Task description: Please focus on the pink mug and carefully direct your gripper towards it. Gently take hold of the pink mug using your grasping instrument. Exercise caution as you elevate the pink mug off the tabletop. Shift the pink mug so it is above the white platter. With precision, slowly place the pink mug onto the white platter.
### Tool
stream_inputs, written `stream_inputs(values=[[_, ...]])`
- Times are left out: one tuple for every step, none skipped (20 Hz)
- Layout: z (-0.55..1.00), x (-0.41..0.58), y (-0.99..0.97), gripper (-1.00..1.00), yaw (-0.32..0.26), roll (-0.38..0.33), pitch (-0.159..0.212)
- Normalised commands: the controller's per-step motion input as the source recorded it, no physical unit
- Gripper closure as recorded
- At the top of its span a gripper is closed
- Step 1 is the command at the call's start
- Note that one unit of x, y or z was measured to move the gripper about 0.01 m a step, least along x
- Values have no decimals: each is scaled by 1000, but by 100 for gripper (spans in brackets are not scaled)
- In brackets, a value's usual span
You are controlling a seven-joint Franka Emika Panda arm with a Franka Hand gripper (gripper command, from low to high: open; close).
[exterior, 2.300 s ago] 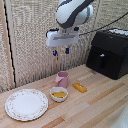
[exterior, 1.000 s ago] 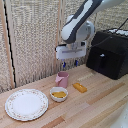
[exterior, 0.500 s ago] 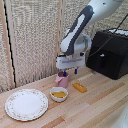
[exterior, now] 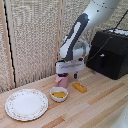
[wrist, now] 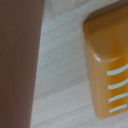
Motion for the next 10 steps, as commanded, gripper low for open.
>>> stream_inputs(values=[[-69, 0, -51, 100, 0, 0, 0], [-51, 0, -51, 100, 0, 0, 0], [-23, 0, -34, 100, 0, 0, 0], [0, 0, 0, 100, 0, -2, 0], [0, 0, 0, 100, 0, 0, 0], [0, 0, 0, 100, 0, 0, -9], [0, 0, 0, 100, 0, 0, -19], [0, 0, 0, 100, 0, 0, -18], [0, 0, 0, 100, 0, 0, -18], [0, 0, 0, 100, 0, 0, -24]])
